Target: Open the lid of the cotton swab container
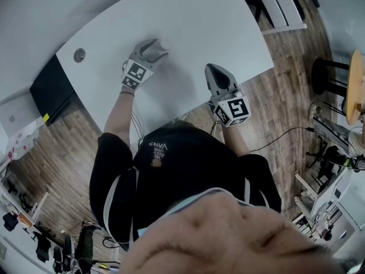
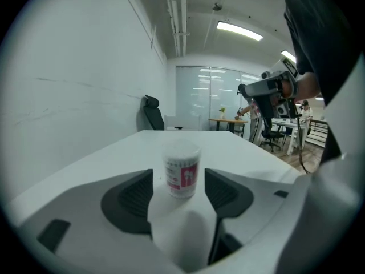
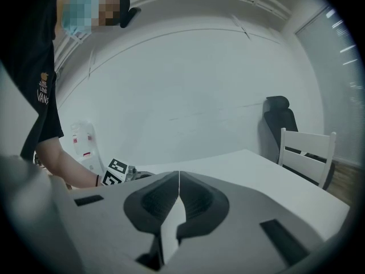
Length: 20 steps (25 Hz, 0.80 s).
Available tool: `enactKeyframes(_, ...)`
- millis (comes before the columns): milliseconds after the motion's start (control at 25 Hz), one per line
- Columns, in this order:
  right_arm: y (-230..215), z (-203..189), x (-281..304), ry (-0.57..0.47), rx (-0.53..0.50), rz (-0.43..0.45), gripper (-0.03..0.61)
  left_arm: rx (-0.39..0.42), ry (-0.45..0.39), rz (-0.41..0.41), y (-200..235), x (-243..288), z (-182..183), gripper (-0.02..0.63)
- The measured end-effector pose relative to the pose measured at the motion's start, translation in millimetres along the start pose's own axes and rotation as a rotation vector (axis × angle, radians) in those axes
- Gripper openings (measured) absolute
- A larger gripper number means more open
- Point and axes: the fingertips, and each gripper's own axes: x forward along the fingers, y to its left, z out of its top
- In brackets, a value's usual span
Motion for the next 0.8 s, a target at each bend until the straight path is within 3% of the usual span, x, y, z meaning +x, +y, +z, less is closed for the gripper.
enactKeyframes(240,-5,-2,0,0.014,0.001,-0.009,0.012,0.064,-0.026,-0.091,0,7,10,0.281)
enactKeyframes(440,-8,-2,4,0.014,0.01,-0.015,0.012,0.111,0.022,-0.159,-3,16,8,0.281)
enactKeyframes(800,-11,-7,3,0.022,0.02,-0.021,0.012,0.108,0.083,-0.192,-10,31,1,0.281)
